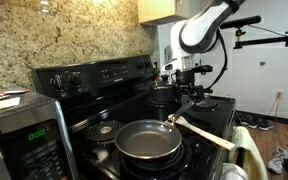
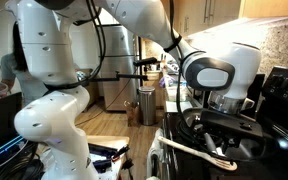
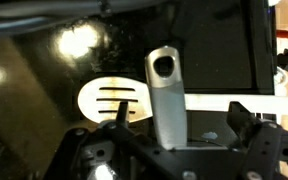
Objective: Move the pan to the top left plate of the stove then move the cooking stick on the right counter
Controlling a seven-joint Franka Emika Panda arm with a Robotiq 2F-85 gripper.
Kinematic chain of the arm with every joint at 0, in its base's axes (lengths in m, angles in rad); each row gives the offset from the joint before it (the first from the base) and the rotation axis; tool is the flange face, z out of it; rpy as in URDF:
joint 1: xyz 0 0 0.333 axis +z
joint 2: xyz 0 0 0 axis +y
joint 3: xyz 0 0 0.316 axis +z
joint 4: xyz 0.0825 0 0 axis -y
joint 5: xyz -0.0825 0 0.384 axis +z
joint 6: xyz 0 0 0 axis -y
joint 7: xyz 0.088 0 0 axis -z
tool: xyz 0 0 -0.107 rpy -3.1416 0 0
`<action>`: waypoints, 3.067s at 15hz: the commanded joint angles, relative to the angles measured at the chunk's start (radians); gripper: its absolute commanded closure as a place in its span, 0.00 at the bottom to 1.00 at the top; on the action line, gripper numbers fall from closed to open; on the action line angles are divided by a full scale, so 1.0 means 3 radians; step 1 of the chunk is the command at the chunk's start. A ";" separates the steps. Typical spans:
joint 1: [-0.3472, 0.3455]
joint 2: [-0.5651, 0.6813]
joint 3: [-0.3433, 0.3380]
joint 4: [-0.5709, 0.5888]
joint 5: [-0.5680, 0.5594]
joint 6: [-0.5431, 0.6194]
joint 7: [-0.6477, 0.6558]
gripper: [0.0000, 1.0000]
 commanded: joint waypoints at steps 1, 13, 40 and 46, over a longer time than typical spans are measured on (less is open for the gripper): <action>-0.0068 -0.0053 0.0057 -0.0147 0.0198 0.0186 -0.0199 0.01; -0.0055 -0.0026 0.0096 -0.0162 0.0305 0.0303 -0.0295 0.86; 0.0035 0.0142 0.0307 0.0206 0.0438 0.0108 -0.0400 0.00; 0.0021 0.0322 0.0404 0.0268 0.0513 0.0125 -0.0469 0.00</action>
